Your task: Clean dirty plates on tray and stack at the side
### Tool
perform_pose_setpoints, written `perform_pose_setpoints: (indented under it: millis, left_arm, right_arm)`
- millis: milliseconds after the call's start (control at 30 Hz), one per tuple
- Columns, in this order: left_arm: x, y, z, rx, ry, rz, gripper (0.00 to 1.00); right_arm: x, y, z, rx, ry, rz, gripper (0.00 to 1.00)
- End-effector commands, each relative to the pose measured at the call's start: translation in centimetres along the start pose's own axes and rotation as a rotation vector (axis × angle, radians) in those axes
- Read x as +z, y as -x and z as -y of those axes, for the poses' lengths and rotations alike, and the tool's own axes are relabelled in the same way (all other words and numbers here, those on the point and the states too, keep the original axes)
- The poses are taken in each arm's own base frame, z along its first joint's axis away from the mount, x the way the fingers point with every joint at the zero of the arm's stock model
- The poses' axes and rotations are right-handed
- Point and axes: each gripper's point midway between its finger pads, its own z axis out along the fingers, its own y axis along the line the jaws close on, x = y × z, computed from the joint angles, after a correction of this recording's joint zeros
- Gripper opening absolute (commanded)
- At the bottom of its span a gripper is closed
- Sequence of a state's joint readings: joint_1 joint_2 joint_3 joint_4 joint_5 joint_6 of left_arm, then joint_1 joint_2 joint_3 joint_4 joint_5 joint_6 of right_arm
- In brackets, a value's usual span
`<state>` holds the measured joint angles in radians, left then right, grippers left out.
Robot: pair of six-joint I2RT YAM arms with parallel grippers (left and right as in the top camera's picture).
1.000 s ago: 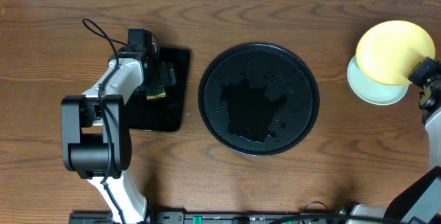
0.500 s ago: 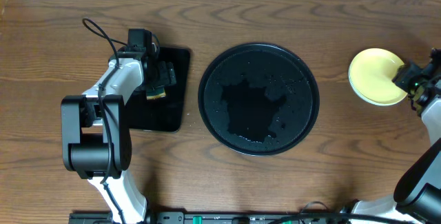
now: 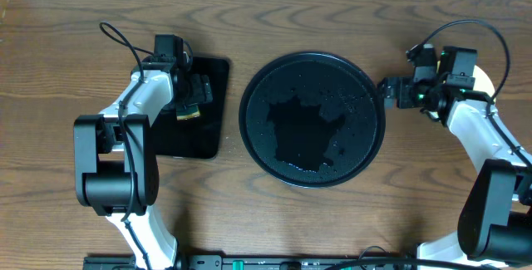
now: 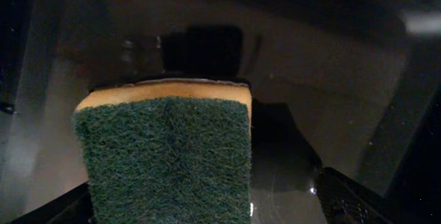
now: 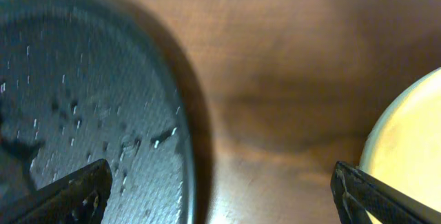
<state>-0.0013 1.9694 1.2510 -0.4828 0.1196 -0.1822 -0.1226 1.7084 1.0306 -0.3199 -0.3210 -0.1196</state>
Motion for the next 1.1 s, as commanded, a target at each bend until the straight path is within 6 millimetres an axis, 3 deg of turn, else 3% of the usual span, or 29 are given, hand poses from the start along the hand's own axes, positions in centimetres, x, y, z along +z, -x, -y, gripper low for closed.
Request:
perform_pose_setpoints:
  millis: [0,600,700,800,867,1033,1067]
  left_arm:
    - [0.9,-0.9,-0.4,0.003,0.013,-0.034,0.88]
    - [0.9,-0.9,-0.4,0.003,0.013,-0.034,0.88]
    - [0.9,-0.9,-0.4,0.003,0.013,-0.034,0.88]
    - [0.9,-0.9,-0.4,0.003,0.013,-0.034,0.88]
    - [0.9,-0.9,-0.4,0.003,0.013,-0.034,0.88]
    - [0.9,-0.9,-0.4,0.003,0.013,-0.034,0.88]
    - [0.9,-0.9,-0.4,0.003,0.013,-0.034,0.88]
  right_arm:
    - [0.2,-0.7,-1.0,-0.026,0.015,-0.036,0.99]
    - [0.2,-0.9,-1.0,-0.024,0.015,-0.041,0.99]
    - [-0.8,0.0,-1.2,-0.034,0.011,-0.010,0.99]
    - [-3.6,2.2,-2.0,-0.065,0.002,0.080,0.99]
    - [-6.9,3.9,-2.9,-0.095,-0.009,0.172,0.99]
    - [-18.6,7.4,-4.6,-0.172,-0.141,0.479,0.99]
    - [-23.0,7.9,-5.9,-0.203,-0.153,0.596,0.99]
